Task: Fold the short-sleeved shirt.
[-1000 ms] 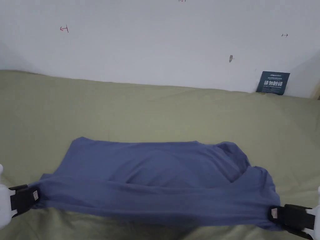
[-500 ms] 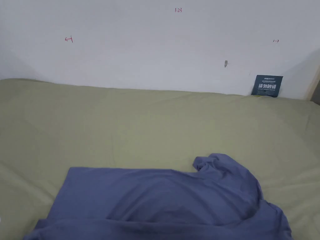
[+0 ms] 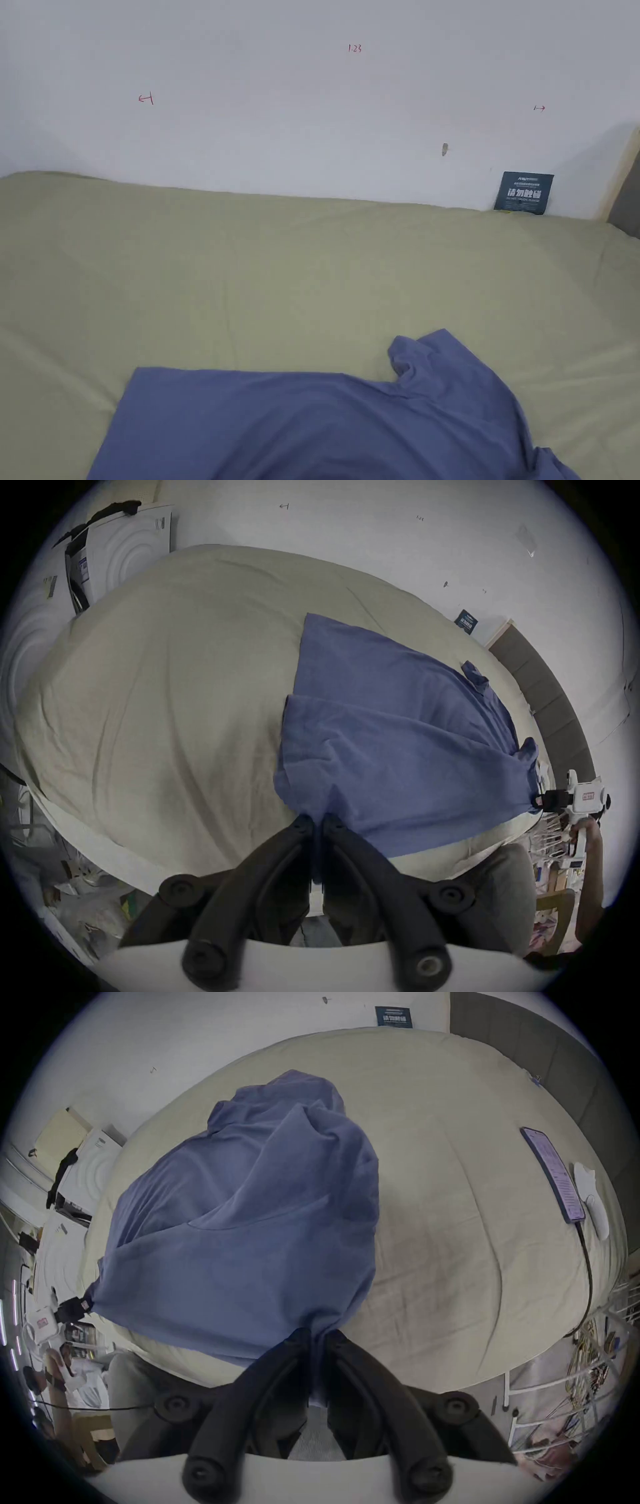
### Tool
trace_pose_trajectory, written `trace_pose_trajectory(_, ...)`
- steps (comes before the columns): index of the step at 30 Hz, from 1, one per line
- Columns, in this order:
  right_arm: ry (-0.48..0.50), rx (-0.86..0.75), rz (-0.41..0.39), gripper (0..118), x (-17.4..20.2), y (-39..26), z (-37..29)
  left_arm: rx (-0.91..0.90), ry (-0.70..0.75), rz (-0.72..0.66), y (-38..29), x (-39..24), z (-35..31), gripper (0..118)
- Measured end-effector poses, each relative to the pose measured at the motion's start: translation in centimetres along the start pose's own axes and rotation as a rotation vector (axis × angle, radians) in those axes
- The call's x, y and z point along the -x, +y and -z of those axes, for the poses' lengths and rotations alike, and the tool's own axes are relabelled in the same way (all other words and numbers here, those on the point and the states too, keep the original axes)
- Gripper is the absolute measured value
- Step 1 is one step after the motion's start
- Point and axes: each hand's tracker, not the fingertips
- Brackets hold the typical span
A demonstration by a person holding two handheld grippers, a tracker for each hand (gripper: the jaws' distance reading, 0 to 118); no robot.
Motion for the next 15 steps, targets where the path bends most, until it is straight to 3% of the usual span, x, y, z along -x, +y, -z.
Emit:
trace_pose_trajectory(1,0.005,-0.008,0.008,12,-0.1,0.0,-0.1,-0.003,-0.004,-0.009,-0.1,0.1,0.2,5)
trace_pose_trajectory(2,0.013,-0.015,0.025,24,-0.2,0.0,-0.4,-0.001,-0.004,-0.016,-0.1,0.1,0.3,13)
trace_pose_trajectory(3,0.011,-0.026,0.031,46,-0.1,-0.2,-1.0,0.000,0.011,-0.034,-0.2,0.1,0.2,23)
trace_pose_trajectory(4,-0.002,-0.039,0.021,79,-0.1,-0.4,-1.8,-0.001,0.029,-0.043,-0.2,0.0,-0.2,44)
trace_pose_trajectory(5,-0.022,-0.070,0.004,83,0.0,-0.5,-2.7,-0.006,0.027,-0.053,-0.2,0.1,-0.7,65)
trace_pose_trajectory(6,-0.041,-0.126,-0.011,80,0.1,-0.7,-4.2,-0.023,0.027,-0.075,-0.1,0.1,-1.6,74)
trace_pose_trajectory(11,-0.167,-0.330,-0.060,81,3.7,-0.9,-9.8,-0.208,0.160,0.012,1.5,-2.8,-6.1,74)
trace_pose_trajectory(15,-0.157,-0.466,-0.106,81,8.5,-0.8,-10.5,-0.309,0.219,0.157,3.0,-9.4,-7.7,71)
